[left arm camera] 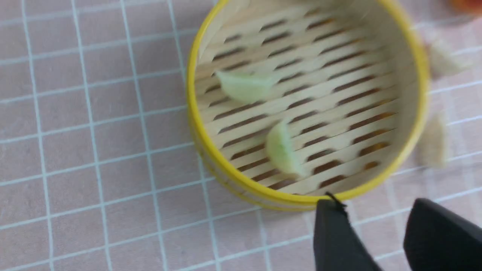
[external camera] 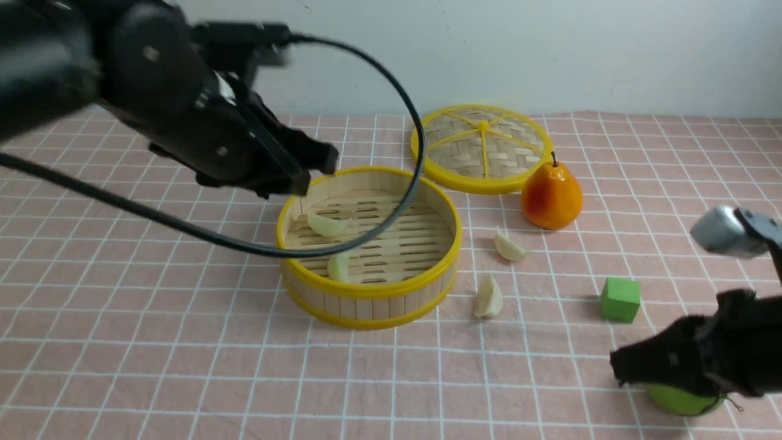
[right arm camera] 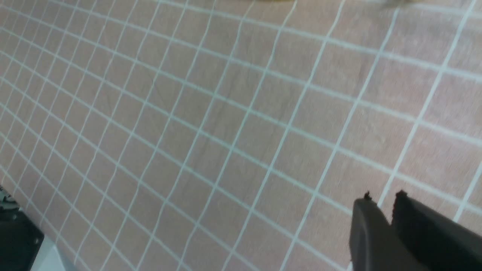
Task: Put the dumplings into the steamer on the table with the pink tablecloth.
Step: 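Reach for and grasp a dumpling lying on the table beside the steamer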
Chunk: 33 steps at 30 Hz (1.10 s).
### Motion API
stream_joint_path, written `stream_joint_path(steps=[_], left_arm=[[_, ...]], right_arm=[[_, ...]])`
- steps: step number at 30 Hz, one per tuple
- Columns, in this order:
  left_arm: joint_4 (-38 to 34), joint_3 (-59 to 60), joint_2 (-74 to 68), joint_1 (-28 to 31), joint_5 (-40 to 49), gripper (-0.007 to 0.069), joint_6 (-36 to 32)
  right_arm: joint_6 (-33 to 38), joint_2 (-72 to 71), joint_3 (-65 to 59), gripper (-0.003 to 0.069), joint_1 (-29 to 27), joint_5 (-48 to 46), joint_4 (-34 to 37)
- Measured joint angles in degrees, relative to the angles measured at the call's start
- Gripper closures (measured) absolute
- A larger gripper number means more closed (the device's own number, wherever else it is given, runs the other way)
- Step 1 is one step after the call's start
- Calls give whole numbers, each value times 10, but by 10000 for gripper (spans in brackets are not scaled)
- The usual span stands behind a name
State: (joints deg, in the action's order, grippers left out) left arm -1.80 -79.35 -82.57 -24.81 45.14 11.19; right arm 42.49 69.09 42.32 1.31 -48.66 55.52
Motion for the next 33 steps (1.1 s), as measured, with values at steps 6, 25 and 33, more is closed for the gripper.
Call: stream_joint_path(steps=[6, 25, 33], left_arm=[[-49, 123, 222, 0, 12, 638, -42], [35, 580, 566, 0, -205, 638, -27], [40, 582, 568, 0, -217, 638, -27]], right_arm=[[-67, 86, 170, 547, 0, 3, -89], [-194, 510, 524, 214, 153, 104, -475], [-226, 584, 558, 360, 152, 132, -498]])
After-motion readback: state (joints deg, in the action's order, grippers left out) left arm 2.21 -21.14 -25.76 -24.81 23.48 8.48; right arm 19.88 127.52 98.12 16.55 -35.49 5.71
